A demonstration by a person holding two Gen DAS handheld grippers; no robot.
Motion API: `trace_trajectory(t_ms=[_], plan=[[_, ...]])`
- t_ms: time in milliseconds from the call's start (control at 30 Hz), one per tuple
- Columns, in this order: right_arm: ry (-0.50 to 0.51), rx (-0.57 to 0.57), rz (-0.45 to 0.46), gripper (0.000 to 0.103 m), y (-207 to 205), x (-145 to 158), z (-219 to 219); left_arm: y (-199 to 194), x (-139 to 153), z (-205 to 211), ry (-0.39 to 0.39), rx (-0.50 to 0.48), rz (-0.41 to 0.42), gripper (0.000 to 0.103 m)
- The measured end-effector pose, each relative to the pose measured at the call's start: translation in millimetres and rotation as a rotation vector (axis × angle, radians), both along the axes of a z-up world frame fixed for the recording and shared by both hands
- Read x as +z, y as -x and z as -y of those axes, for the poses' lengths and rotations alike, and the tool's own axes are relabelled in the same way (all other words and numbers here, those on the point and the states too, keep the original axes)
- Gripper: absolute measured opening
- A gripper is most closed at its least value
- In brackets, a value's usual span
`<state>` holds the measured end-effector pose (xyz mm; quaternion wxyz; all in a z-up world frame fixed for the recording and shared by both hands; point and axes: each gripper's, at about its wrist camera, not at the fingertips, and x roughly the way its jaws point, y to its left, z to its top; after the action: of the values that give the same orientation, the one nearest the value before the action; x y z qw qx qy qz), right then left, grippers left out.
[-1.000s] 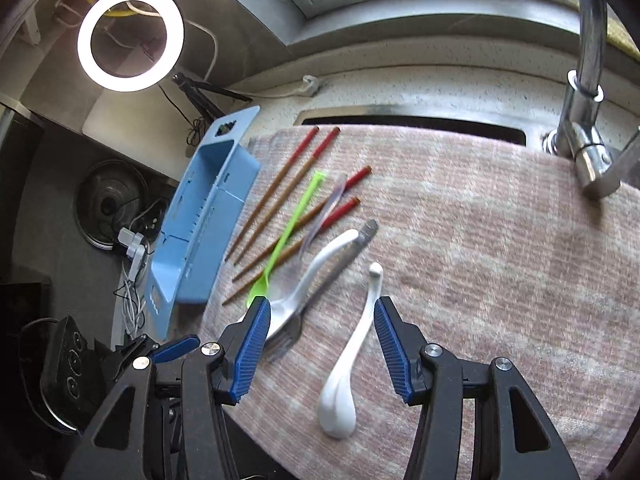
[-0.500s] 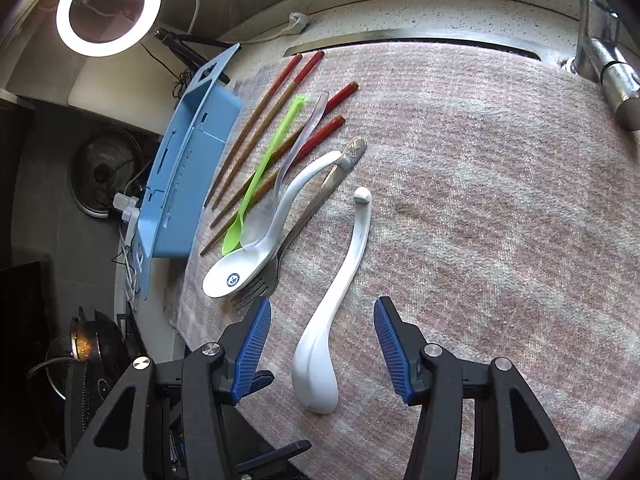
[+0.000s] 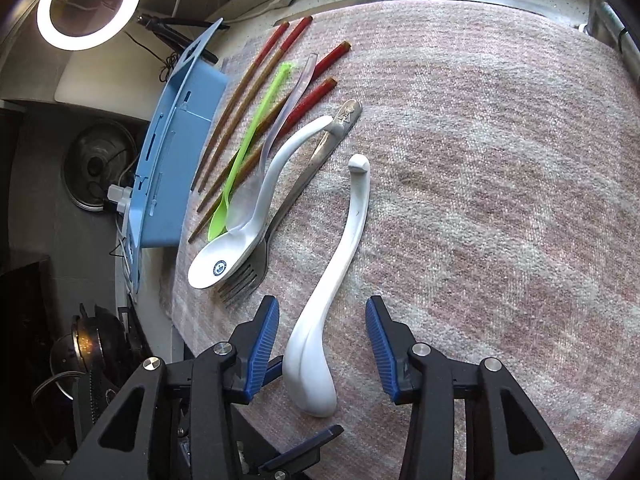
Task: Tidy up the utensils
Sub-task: 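Move the left tool back to the white ceramic spoon on the towel, then close the left tool on the white ceramic spoon's bowl and lift it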
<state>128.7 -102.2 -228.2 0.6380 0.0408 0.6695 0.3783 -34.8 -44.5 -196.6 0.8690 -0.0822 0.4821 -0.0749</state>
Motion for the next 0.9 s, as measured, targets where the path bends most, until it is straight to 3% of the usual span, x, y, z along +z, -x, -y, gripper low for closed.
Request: trace_trajectory(t_ms=[233,333,567,900], plan=[[0.003,0.001,-0.01,0.034,-2,-3,-5,2,-2,6,-0.044,-0.016,0.031,0.052],[-0.002,-0.004,-0.03,0.031,-3,-5,-6,1,-2,6,-0.059,-0.017,0.038,0.042],[-0.015,-0.007,-0.07,0.019,-2,-11,-10,-4,-3,3,-0.056,-0.028,0.038,0.041],[-0.028,-0.041,-0.087,0.018,-3,-8,-1,-11,-2,-4,-0.031,-0.038,0.038,0.041]])
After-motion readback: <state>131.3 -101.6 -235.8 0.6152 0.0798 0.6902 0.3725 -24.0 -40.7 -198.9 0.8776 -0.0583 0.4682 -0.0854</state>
